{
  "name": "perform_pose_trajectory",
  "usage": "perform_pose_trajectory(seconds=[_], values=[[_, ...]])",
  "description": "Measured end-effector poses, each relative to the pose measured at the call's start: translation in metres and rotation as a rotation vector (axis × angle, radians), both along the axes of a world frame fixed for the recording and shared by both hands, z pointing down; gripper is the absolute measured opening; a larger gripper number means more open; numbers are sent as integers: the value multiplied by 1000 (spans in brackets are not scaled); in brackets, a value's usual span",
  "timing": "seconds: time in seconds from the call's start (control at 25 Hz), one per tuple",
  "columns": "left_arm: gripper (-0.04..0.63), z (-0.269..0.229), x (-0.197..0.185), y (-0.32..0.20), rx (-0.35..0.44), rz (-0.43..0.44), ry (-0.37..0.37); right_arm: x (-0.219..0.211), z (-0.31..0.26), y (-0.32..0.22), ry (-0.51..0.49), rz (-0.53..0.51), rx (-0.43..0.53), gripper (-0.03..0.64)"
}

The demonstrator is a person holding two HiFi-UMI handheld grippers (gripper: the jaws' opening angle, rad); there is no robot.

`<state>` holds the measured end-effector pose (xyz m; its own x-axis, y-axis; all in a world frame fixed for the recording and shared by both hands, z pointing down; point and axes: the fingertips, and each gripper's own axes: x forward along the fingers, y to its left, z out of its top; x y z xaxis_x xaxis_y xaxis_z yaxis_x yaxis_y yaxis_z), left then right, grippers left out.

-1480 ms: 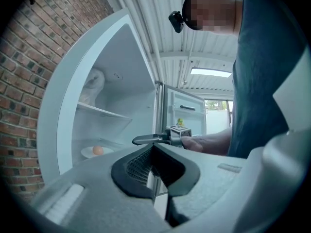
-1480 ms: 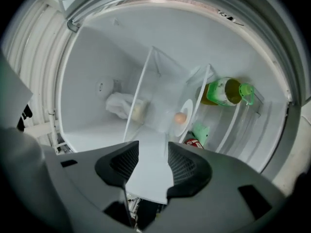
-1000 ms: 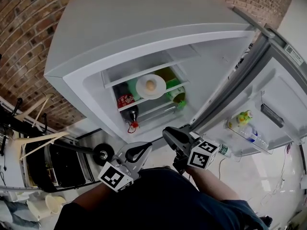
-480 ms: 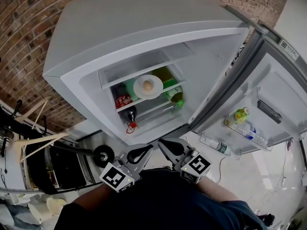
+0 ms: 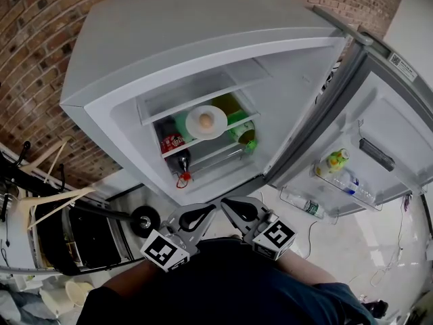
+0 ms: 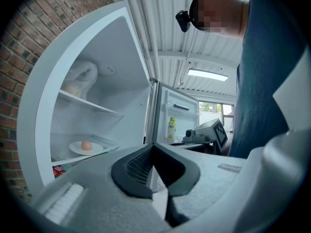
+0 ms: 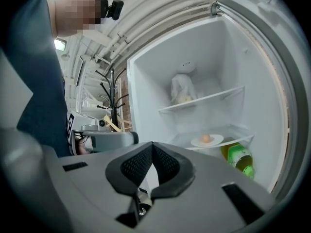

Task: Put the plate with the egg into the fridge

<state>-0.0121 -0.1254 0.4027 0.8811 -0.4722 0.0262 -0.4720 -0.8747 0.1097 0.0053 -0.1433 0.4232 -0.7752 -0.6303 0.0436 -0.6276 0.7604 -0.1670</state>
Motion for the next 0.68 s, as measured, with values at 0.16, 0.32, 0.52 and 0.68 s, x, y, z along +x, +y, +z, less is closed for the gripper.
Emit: perform_pose_trajectory(seconds=[0.16,0.32,0.52,0.68], values=[[3,0,0,1,-4,3,-1,-2,0,1,-2,-3,-5,11],[3,0,1,1,0,3,1,-2,0,0,-7,-5,-6,11],[3,1,0,1,-1,3,-1,-2,1,0,-12,-7,-9,9],[3,-1,0,1,-1,3,0,0,5,1,-4,-3,-31,11]])
